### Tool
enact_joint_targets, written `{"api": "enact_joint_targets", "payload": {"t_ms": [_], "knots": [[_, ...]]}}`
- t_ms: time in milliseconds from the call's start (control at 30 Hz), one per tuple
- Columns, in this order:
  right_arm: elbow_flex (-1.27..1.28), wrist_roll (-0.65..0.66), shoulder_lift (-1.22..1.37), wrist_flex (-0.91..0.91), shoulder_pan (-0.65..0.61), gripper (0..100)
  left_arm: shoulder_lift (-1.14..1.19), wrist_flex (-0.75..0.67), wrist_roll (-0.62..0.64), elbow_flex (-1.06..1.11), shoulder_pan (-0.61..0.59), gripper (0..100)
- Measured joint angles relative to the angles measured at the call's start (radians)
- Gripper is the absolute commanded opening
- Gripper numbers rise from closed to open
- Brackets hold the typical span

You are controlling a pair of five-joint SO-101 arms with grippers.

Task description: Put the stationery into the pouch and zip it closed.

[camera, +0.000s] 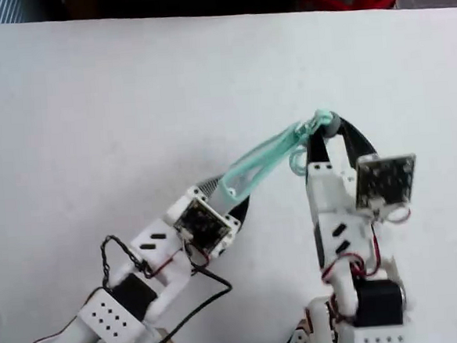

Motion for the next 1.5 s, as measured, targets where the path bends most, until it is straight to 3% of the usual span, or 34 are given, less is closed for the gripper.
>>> {"api": "enact_joint_targets", "payload": {"t_ms": [233, 567, 867, 967, 1067, 1167, 1233, 1367, 1500], "knots": [[-0.028, 0.041, -0.121, 0.173, -0.103, 1.8, 0.097, 0.104, 0.003, -0.176, -0.051, 2], [-0.11, 0.189, -0.161, 0.322, -0.33, 1.8, 0.637, 0.109, 0.003, -0.529, -0.052, 2], [-0.204, 0.213, -0.163, 0.347, -0.391, 1.8, 0.72, 0.109, 0.002, -0.605, -0.054, 2], [-0.209, 0.213, -0.163, 0.347, -0.315, 1.9, 0.721, 0.11, 0.002, -0.608, -0.054, 2], [-0.153, 0.213, -0.164, 0.316, -0.146, 1.9, 0.721, 0.109, 0.002, -0.606, -0.054, 2], [0.005, 0.212, -0.163, 0.18, 0.035, 2.5, 0.721, 0.101, 0.002, -0.589, -0.052, 2], [0.14, 0.181, -0.163, 0.061, 0.103, 8.2, 0.721, 0.101, 0.002, -0.586, -0.052, 2], [0.33, 0.141, -0.153, -0.058, 0.121, 25.1, 0.721, 0.101, 0.002, -0.586, -0.052, 2], [0.364, 0.069, -0.16, -0.091, 0.097, 23.8, 0.721, 0.101, 0.002, -0.586, -0.052, 2]]}}
